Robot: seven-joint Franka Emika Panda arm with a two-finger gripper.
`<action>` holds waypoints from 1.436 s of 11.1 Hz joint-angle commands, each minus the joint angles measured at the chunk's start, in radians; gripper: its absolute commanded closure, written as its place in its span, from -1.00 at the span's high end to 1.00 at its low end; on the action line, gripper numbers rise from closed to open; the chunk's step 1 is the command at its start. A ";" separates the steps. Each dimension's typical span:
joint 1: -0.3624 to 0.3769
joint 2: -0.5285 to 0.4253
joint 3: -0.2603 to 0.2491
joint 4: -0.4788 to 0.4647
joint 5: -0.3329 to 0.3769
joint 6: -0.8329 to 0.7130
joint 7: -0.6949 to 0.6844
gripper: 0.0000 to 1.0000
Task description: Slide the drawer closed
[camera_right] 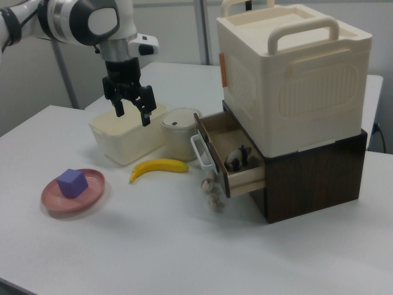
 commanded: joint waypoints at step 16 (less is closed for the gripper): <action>-0.037 0.139 -0.032 -0.161 -0.020 0.396 0.536 -1.00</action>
